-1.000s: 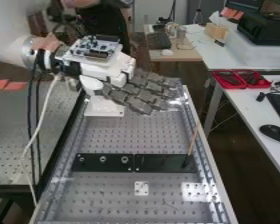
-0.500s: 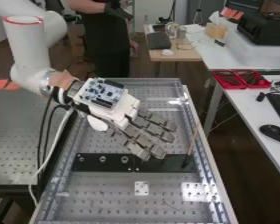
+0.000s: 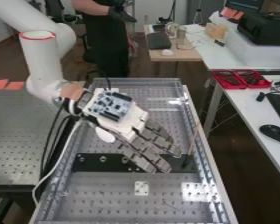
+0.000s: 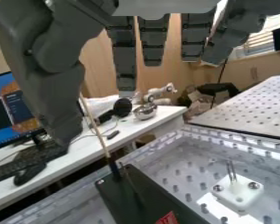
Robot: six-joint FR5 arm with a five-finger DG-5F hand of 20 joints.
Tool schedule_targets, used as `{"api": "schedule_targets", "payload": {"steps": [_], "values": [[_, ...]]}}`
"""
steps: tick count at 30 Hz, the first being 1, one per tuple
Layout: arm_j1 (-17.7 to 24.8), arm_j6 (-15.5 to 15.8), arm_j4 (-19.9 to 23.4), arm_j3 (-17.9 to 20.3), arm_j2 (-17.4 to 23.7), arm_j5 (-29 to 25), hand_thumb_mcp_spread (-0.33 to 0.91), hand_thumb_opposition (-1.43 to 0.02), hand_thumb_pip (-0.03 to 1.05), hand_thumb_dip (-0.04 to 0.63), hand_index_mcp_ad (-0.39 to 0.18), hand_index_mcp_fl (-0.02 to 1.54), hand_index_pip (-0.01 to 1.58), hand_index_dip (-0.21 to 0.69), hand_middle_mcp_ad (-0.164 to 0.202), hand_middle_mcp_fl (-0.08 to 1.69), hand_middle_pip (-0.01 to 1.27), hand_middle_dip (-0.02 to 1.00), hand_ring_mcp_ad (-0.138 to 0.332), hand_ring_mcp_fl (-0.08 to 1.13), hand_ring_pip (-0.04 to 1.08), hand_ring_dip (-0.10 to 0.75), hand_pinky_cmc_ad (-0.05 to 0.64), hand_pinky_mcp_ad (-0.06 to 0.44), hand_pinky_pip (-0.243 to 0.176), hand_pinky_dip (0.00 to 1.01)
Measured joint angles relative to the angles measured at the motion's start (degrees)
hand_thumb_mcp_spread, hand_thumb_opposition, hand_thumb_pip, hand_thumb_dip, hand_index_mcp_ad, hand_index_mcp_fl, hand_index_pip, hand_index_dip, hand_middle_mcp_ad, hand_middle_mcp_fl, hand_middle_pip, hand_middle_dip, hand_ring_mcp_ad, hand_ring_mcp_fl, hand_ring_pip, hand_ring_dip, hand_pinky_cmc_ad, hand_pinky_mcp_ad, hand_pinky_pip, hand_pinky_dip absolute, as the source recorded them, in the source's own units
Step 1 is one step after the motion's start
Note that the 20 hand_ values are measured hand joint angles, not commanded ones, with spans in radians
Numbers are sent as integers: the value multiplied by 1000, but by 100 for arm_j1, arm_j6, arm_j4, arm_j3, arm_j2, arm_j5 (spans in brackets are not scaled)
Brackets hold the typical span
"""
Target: Grab the drill bit and place it in the clear container
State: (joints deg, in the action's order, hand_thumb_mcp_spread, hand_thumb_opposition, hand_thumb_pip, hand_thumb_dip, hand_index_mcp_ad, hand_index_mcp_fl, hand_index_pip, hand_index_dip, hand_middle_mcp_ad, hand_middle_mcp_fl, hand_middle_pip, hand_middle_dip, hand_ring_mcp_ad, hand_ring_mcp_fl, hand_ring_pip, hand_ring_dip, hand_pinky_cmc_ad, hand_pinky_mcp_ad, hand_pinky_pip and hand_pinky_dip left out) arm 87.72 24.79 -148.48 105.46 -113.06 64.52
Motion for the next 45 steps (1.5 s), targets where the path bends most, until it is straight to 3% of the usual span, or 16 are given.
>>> {"api": "schedule_targets", "payload": {"steps": [4, 11, 19, 25, 39, 45], "values": [[-27, 57, 67, -44, -61, 33, 342, -782, 632, 223, 9, 73, 1000, 232, 75, 37, 126, 68, 206, 17, 56, 14, 271, 155, -124, 236], [-172, 128, 22, -232, -260, 335, 342, -785, 635, 227, 9, 38, 1114, 232, 75, 37, 120, 77, 206, 17, 56, 14, 271, 155, -124, 220], [-274, 171, 98, -389, -532, 432, 374, -812, 635, 236, 7, 70, 1126, 229, 75, 37, 126, 93, 202, 17, 59, 14, 267, 155, -124, 202], [-364, 232, 122, -529, -696, 578, 405, -812, 635, 253, -10, 68, 1230, 229, 73, 54, 124, 110, 199, 17, 59, 14, 262, 154, -124, 188], [-442, 887, -34, -809, -868, 1120, 445, -846, 641, 276, -40, 122, 1285, 229, 75, 112, 124, 126, 176, 23, 75, 14, 250, 145, -120, 188], [-474, 1009, -7, -832, -896, 1219, 449, -846, 614, 279, -45, 239, 1292, 229, 75, 138, 122, 126, 173, 19, 73, 14, 251, 140, -105, 190]]}}
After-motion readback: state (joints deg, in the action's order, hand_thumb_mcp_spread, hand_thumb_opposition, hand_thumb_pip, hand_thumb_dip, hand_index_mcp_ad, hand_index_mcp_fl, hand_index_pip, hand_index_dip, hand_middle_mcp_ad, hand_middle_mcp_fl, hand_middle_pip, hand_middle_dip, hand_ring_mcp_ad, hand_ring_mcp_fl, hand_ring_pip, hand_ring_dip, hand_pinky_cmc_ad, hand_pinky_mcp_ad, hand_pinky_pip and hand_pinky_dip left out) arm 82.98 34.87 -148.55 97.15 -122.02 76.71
